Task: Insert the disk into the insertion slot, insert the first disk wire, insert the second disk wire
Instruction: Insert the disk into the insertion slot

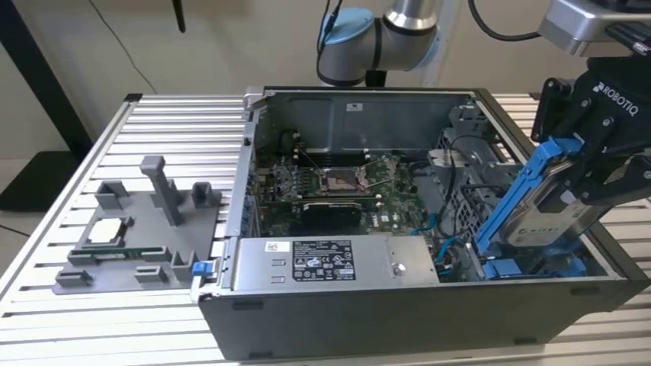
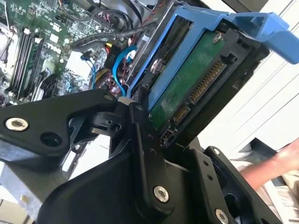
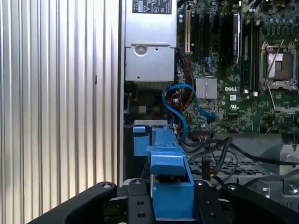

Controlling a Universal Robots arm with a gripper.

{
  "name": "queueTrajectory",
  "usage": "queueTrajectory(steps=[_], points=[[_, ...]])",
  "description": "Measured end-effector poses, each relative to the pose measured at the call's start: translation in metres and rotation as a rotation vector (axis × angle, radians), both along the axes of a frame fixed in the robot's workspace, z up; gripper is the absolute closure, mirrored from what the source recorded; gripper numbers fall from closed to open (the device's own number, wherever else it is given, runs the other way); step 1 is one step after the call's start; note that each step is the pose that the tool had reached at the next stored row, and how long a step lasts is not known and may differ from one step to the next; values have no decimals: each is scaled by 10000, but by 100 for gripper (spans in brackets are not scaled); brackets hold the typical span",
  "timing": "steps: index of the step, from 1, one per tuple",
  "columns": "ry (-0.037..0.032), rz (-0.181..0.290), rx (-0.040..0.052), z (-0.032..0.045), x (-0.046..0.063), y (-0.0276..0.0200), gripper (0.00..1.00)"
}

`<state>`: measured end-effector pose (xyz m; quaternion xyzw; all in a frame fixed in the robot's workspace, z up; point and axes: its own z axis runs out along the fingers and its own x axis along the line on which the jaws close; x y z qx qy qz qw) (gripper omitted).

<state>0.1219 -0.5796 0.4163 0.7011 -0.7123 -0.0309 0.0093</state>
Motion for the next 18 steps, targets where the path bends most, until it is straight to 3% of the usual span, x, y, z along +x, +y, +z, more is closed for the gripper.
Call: queueTrajectory(steps=[5, 10, 13, 18], points=[[1, 2, 34, -58, 14, 0, 100], [17, 9, 132, -87, 16, 0, 100], [58, 12, 189, -65, 18, 0, 100], [198, 10, 233, -33, 18, -5, 100]])
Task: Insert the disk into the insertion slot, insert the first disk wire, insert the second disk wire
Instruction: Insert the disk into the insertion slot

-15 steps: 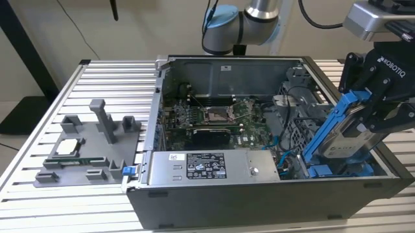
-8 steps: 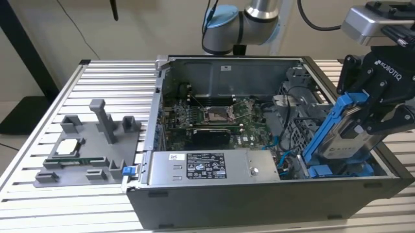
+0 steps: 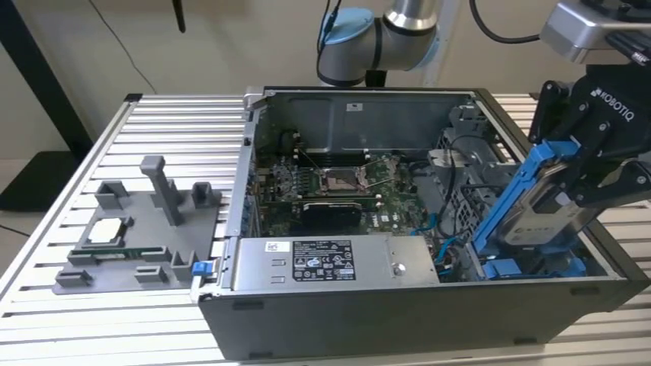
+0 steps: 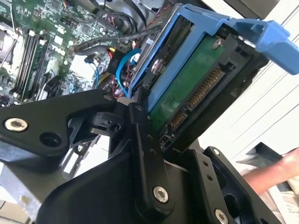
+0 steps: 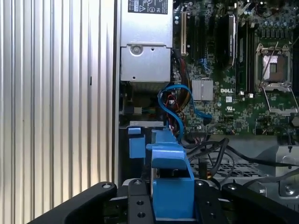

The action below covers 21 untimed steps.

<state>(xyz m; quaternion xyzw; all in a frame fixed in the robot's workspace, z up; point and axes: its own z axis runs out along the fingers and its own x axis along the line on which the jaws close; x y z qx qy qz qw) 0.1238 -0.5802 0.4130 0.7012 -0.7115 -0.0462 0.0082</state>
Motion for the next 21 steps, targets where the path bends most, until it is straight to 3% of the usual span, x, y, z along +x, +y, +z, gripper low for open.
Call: queueTrajectory(steps=[2, 7, 14, 17, 21], points=[[83, 3, 4, 0, 6, -2, 100], [87, 26, 14, -16, 28, -2, 100], [98, 64, 4, -114, 38, -3, 100], [107, 76, 42, -124, 40, -3, 100], [218, 89, 80, -112, 50, -10, 100]])
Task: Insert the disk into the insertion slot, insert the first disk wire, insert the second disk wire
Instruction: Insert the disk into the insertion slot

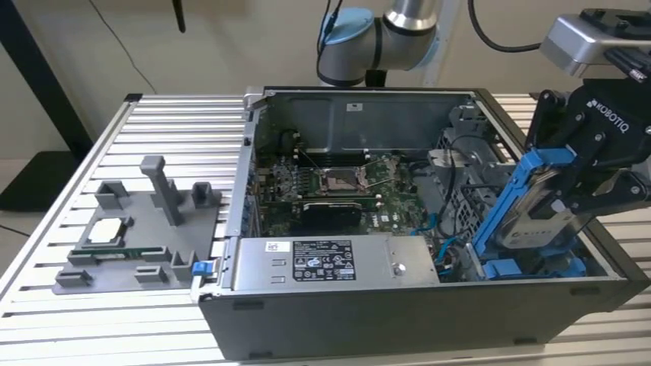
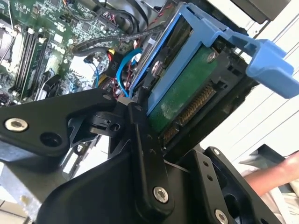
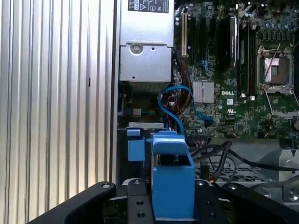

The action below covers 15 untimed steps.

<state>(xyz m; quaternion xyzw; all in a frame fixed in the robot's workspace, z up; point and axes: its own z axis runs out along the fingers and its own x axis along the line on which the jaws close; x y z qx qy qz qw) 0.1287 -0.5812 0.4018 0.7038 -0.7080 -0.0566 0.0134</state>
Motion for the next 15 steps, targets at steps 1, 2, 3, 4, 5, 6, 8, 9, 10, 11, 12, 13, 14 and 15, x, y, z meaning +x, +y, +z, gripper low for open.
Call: queueTrajectory(steps=[1, 2, 3, 4, 5, 6, 8, 9, 10, 11, 12, 13, 14, 15], points=[[23, 2, 8, 8, 3, -2, 100], [34, 5, 20, 33, 5, -2, 100], [36, 6, 18, 79, 6, -2, 100], [40, 7, 8, 122, 6, -2, 100], [44, 8, 20, 152, 6, -3, 100], [60, 12, 30, 166, 8, -3, 100], [248, 19, 37, 168, 10, -3, 100], [320, 22, 43, 169, 17, -4, 100], [356, 26, 58, 166, 27, -6, 100], [362, 29, 63, 161, 34, -11, 100], [363, 33, 63, 158, 42, -19, 100], [364, 35, 67, 149, 45, -28, 100], [365, 36, 73, 138, 50, -34, 100], [365, 39, 74, 124, 54, -39, 100]])
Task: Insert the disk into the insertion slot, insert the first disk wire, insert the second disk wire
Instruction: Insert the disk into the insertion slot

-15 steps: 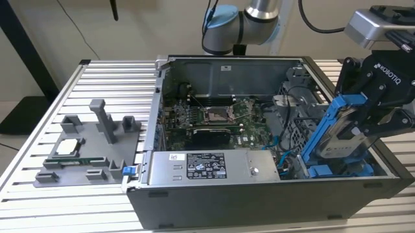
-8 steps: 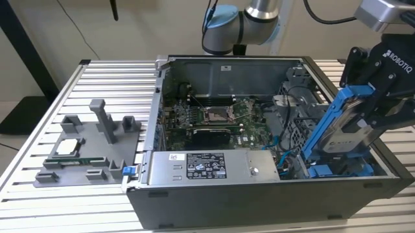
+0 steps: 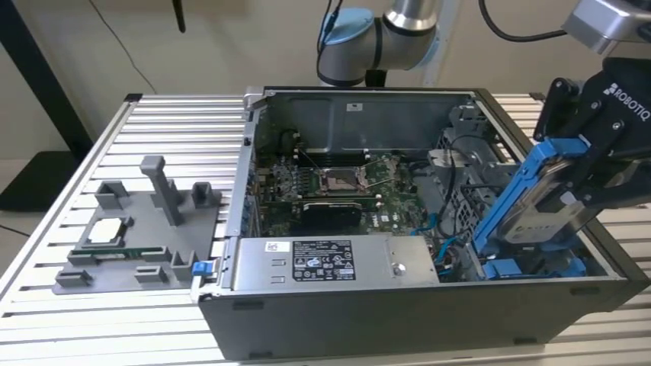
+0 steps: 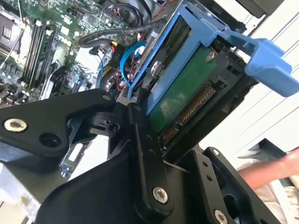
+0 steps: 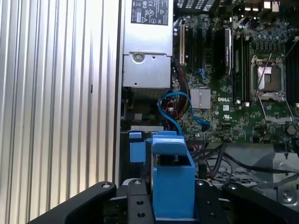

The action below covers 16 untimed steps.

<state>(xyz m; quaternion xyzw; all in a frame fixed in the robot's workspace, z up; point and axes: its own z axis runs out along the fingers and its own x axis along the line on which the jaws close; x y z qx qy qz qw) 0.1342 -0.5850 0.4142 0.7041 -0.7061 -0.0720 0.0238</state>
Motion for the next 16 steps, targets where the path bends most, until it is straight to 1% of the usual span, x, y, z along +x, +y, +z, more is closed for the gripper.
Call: queueTrajectory(steps=[4, 8, 11, 12, 13, 15, 16], points=[[3, 3, 18, -59, 22, -16, 100], [7, 1, 45, -106, 34, -18, 100], [-2, 7, 79, -169, 41, -17, 100], [7, 8, 82, -186, 41, -18, 100], [16, 6, 85, -187, 40, -17, 100], [46, 4, 128, -186, 38, -18, 100], [46, 4, 139, -188, 38, -17, 100]])
